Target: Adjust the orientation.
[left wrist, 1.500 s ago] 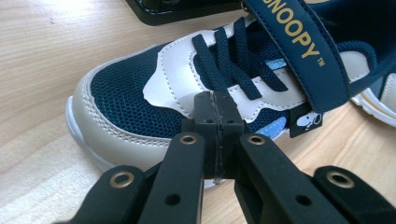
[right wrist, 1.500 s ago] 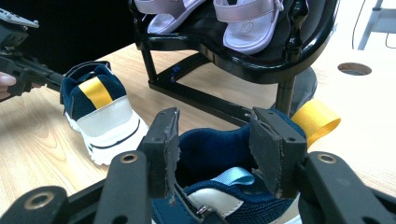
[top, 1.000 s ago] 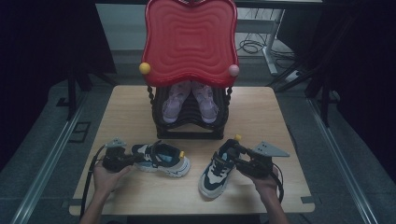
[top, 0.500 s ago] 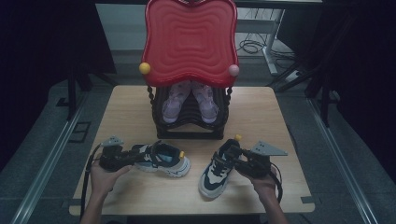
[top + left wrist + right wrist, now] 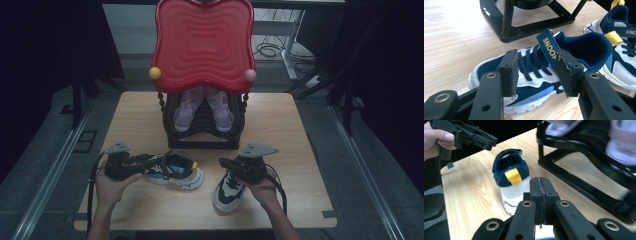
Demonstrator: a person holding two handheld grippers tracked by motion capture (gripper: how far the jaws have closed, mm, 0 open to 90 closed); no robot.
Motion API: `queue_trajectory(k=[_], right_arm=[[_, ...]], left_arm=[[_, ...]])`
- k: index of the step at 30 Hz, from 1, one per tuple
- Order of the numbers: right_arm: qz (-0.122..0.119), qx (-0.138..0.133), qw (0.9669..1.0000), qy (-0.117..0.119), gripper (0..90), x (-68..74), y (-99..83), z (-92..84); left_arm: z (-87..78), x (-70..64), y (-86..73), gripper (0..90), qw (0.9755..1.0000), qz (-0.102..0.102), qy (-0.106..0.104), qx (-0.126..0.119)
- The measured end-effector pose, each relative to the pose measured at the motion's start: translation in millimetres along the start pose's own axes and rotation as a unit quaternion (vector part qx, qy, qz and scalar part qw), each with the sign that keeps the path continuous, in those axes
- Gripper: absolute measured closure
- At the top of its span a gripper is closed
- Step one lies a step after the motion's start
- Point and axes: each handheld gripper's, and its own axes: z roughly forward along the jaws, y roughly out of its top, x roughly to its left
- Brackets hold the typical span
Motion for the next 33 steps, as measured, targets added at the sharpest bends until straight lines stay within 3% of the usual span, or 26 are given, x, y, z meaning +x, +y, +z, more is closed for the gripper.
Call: queue_trajectory(k=[4,7,15,28,33], right_arm=[[-0.007,0.013,0.9999,0.008,89.0,7.2,10.9,13.9],[-0.006,0.027,0.9994,0.022,89.0,12.7,21.9,36.3],[0.007,0.058,0.9977,0.035,89.1,13.1,30.7,75.1],[0.021,0.084,0.9960,0.023,89.1,3.5,28.6,97.0],[0.005,0.103,0.9944,0.024,89.1,9.4,28.7,104.2]], left_arm=[[-4.6,2.9,-1.8,52.6,1.0000,-0.004,0.000,-0.006],[-9.8,5.8,-2.7,51.5,0.9999,-0.009,-0.002,-0.014],[-18.9,9.0,-3.2,50.9,0.9996,-0.012,0.000,-0.025],[-26.2,9.1,-2.5,51.0,0.9991,-0.010,0.004,-0.040],[-29.4,9.7,-2.4,50.2,0.9989,-0.012,0.002,-0.044]])
